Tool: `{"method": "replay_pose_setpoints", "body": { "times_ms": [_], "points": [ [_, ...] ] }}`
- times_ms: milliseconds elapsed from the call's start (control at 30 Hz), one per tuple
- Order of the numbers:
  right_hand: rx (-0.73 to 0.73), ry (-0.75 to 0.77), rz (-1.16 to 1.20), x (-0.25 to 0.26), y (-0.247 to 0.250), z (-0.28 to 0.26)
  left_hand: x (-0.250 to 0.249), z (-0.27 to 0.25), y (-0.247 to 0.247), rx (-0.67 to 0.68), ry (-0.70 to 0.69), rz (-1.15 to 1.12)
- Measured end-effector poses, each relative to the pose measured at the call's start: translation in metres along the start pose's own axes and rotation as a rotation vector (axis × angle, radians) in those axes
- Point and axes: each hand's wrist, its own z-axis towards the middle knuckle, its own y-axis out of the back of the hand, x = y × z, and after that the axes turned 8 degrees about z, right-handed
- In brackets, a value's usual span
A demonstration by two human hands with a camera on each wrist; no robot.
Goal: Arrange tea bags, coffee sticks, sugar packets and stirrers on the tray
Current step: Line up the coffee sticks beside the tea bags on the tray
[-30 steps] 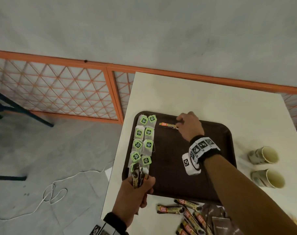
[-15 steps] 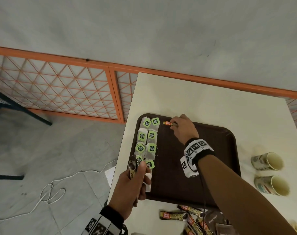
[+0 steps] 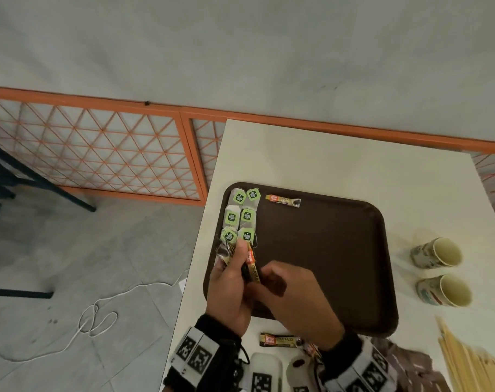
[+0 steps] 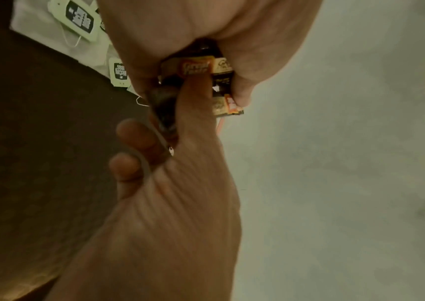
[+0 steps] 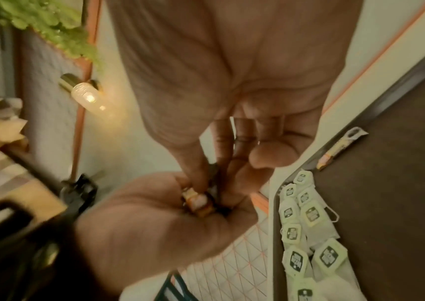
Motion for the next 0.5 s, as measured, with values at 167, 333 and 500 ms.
{"method": "replay_pose_setpoints", "body": {
  "times_ms": [167, 333, 500],
  "points": [
    [-0.07, -0.158, 0.318, -0.008, 0.025, -0.008, 0.009, -0.002, 0.001, -0.103, -0.165, 0.244],
    [-0.168, -0.326, 0.283, -0.044, 0.042, 0.039, 0.013, 0.006, 0.017, -0.156, -0.116, 0.299],
    [-0.269, -0.446, 0.18, -0.095, 0.058, 0.123, 0.012, 0.003, 0.047, -0.091, -0.111, 0.444]
  ]
}}
